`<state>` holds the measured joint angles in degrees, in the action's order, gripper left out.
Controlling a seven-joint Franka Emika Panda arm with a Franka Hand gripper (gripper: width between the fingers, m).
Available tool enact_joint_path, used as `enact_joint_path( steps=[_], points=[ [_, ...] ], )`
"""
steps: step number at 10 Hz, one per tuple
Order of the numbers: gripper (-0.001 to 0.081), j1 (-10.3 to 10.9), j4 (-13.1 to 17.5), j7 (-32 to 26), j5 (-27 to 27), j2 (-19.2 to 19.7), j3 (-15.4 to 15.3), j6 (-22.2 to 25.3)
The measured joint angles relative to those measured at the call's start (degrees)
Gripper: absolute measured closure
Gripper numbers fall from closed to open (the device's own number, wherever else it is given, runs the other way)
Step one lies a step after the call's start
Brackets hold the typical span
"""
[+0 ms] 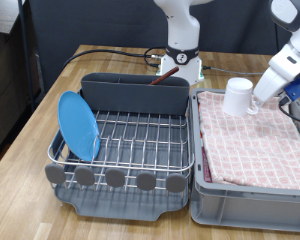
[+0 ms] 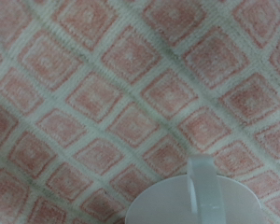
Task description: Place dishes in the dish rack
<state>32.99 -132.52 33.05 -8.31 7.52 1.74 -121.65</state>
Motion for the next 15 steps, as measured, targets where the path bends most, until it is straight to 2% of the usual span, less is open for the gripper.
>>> enact_joint_path(
  steps=[5,6,7,8,9,10,11,12,13,15],
  points=[
    [0.0003,0.0,-2.64,-0.5,-0.52,0.0,0.7,-2.67],
    [0.0085,0.0,-3.1,-0.5,-0.74,0.0,0.79,-3.11],
    [0.0085,0.0,-3.41,-0.5,-0.84,0.0,0.88,-3.4],
    [0.025,0.0,-3.62,-0.5,-0.87,0.0,0.98,-3.51],
    [0.025,0.0,-3.79,-0.5,-0.88,0.0,1.08,-3.56],
    [0.044,0.0,-3.95,-0.51,-0.88,0.0,1.16,-3.65],
    [0.044,0.0,-4.14,-0.56,-0.88,0.0,1.23,-3.82],
    [0.0624,0.0,-4.32,-0.6,-0.88,0.0,1.29,-4.04],
    [0.0737,0.0,-4.39,-0.64,-0.89,0.0,1.39,-4.27],
    [0.0735,0.0,-4.39,-0.75,-0.93,-0.01,1.59,-4.31]
  ],
)
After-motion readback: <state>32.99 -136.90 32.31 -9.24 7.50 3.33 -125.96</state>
